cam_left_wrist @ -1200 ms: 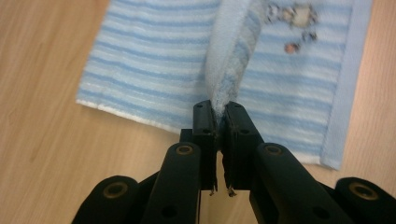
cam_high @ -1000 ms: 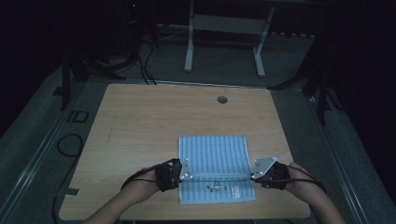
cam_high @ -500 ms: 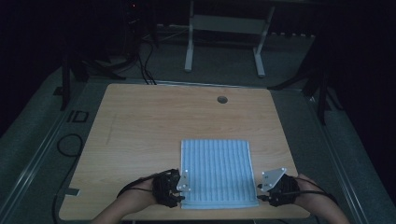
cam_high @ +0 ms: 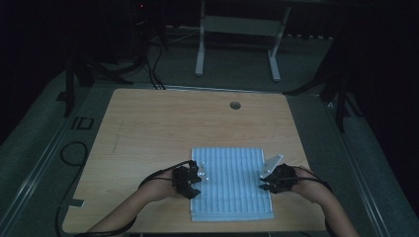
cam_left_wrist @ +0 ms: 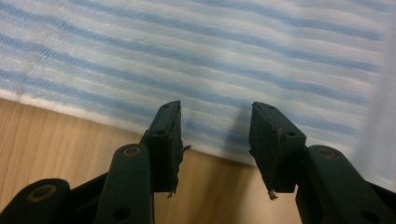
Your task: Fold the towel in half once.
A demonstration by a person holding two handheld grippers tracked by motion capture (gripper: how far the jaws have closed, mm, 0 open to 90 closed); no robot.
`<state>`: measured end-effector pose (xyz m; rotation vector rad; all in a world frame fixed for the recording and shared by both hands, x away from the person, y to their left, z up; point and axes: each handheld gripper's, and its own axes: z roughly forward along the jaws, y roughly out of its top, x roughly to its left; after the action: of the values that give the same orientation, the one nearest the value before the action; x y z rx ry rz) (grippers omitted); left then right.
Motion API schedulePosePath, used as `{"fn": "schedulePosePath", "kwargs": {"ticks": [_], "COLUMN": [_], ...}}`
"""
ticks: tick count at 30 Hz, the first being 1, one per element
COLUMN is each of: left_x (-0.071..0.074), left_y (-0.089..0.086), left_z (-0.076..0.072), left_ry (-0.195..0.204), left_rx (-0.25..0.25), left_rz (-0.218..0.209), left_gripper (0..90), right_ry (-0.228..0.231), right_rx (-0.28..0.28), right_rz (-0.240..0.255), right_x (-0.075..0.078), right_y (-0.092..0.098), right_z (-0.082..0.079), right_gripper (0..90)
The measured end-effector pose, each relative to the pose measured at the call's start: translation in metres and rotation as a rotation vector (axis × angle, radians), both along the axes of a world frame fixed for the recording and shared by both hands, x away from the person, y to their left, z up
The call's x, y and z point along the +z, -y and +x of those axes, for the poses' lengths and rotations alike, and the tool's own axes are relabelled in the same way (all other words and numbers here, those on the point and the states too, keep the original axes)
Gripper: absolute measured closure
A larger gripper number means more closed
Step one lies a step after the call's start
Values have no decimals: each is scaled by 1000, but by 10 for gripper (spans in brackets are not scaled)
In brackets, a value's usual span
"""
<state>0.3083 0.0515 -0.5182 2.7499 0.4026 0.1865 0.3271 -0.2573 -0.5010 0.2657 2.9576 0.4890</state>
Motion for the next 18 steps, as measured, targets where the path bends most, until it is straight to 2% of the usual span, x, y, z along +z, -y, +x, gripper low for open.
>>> {"fn": "schedulePosePath", "kwargs": {"ticks": [3, 5, 6, 10, 18], "left_x": [-5, -5, -5, -5, -6], "left_y": [0, -1, -1, -8, -32], "left_z": [8, 10, 10, 8, 5], "left_ry": [-31, -39, -39, -44, -64], "left_rx": [-3, 7, 3, 3, 40], "left_rz": [-9, -14, -12, -1, -7], "left_gripper": [524, 514, 512, 510, 495], "right_ry": [-35, -56, -85, -100, -105], "right_rx": [2, 13, 10, 20, 64], "right_rz": [-27, -50, -60, -63, -65], "right_x": [-6, -11, -14, -16, -16], "right_y": [-3, -5, -6, -12, -35], "right_z": [9, 14, 16, 18, 15], "right_gripper": [692, 688, 687, 686, 674]}}
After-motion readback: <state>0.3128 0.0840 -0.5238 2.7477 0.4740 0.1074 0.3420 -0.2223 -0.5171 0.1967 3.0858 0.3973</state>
